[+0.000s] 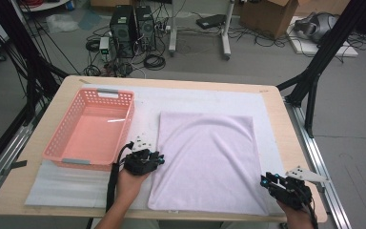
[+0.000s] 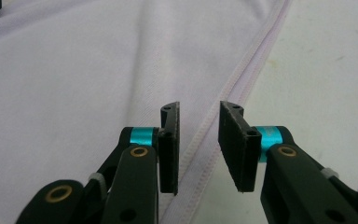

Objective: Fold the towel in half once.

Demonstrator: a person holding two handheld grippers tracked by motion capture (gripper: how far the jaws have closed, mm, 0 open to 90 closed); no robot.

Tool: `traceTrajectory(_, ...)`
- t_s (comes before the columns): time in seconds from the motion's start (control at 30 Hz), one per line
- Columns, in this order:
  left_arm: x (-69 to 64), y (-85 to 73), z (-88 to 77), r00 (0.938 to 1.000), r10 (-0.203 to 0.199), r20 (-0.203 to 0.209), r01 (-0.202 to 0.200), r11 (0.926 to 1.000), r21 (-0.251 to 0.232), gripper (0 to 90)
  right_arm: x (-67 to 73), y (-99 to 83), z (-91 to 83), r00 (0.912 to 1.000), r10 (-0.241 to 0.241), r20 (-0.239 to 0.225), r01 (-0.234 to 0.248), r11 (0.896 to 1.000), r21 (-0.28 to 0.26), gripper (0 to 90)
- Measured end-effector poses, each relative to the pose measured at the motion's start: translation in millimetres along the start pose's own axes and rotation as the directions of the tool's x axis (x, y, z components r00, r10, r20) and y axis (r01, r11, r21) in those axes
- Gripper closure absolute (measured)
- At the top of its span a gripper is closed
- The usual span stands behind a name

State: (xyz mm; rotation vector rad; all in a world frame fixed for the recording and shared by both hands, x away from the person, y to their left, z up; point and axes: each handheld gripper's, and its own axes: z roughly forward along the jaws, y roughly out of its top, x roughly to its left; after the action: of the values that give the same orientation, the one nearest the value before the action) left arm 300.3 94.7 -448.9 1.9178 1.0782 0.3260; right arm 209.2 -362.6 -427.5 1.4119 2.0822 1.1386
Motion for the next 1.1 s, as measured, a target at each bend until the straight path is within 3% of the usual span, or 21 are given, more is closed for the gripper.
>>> traceTrajectory(0.03, -1.5, -0.7, 3.0, 0.9979, 0.053, -0.037, -0.053, 0.9986, 0.009, 77.9, -1.6, 1.3, 1.7, 1.0, -0.001, -0.001, 0.001, 1.0, 0.001, 68.0)
traceTrajectory(0.07, -2.0, -0.5, 2.7, 0.9959, 0.066, -0.062, -0.065, 0.9978, 0.011, 83.7, -2.7, 2.1, 2.6, 1.0, -0.005, -0.001, 0.005, 1.0, 0.0, 67.9)
traceTrajectory(0.23, -2.2, -0.7, 1.7, 0.9937, 0.074, -0.084, -0.074, 0.9973, 0.007, 87.4, -6.4, 5.8, 6.6, 1.0, 0.0, 0.002, 0.0, 1.0, 0.001, 67.3)
traceTrajectory(0.27, -1.1, -1.7, -0.7, 0.9938, 0.057, -0.095, -0.058, 0.9983, -0.008, 87.4, -7.7, 6.5, 7.3, 1.0, -0.001, 0.004, 0.001, 1.0, -0.001, 67.3)
traceTrajectory(0.37, 3.4, -4.9, -5.0, 0.997, 0.019, -0.075, -0.021, 0.9993, -0.032, 85.2, -10.0, 7.8, 9.0, 0.9999, 0.003, 0.015, -0.003, 1.0, -0.003, 67.3)
traceTrajectory(0.43, 4.7, -5.4, -6.1, 0.9982, 0.004, -0.06, -0.006, 0.9992, -0.041, 73.8, -11.9, 9.4, 12.1, 0.9995, 0.013, 0.028, -0.013, 1.0, 0.001, 67.5)
traceTrajectory(0.53, 9.0, -7.3, -9.9, 0.9996, -0.012, 0.025, 0.014, 0.9976, -0.068, 61.4, -15.3, 12.7, 20.4, 0.9992, 0.014, 0.038, -0.015, 1.0, 0.009, 69.7)
traceTrajectory(0.57, 9.0, -7.3, -9.9, 0.9996, -0.012, 0.025, 0.014, 0.9976, -0.068, 56.9, -15.8, 14.6, 23.7, 0.999, 0.018, 0.042, -0.018, 1.0, 0.014, 71.1)
traceTrajectory(0.6, 10.5, -8.5, -11.9, 0.997, -0.021, 0.075, 0.028, 0.9956, -0.089, 53.6, -16.8, 16.9, 27.7, 0.9988, 0.013, 0.048, -0.013, 1.0, 0.011, 72.8)
traceTrajectory(0.67, 11.6, -9.1, -13.1, 0.9932, -0.025, 0.113, 0.037, 0.9937, -0.106, 51.2, -19.3, 21.5, 36.2, 0.9984, 0.024, 0.052, -0.024, 1.0, 0.014, 73.6)
traceTrajectory(0.8, 11.1, -9.5, -13.6, 0.9908, -0.015, 0.135, 0.031, 0.9929, -0.115, 49.2, -23.4, 26.1, 54.5, 0.9981, 0.046, 0.04, -0.048, 0.998, 0.035, 74.1)
traceTrajectory(0.83, 10.8, -10.0, -13.9, 0.9892, -0.022, 0.145, 0.04, 0.9921, -0.119, 47.4, -24.8, 25.6, 65.0, 0.9978, 0.047, 0.047, -0.049, 0.998, 0.043, 81.8)
traceTrajectory(0.9, 10.0, -10.5, -14.6, 0.9873, -0.029, 0.156, 0.048, 0.9913, -0.123, 47.4, -26.8, 27.3, 63.9, 0.9972, 0.052, 0.054, -0.054, 0.997, 0.05, 87.8)
traceTrajectory(0.97, 9.7, -10.6, -15.1, 0.9868, -0.028, 0.16, 0.048, 0.9915, -0.121, 47.4, -28.4, 28.2, 58.4, 0.9923, 0.028, 0.121, -0.035, 0.998, 0.06, 88.1)
traceTrajectory(1.1, 8.8, -10.8, -15.7, 0.9864, -0.033, 0.161, 0.053, 0.9916, -0.118, 47.5, -33.5, 24.2, 50.7, 0.9887, 0.064, 0.135, -0.072, 0.996, 0.052, 86.3)
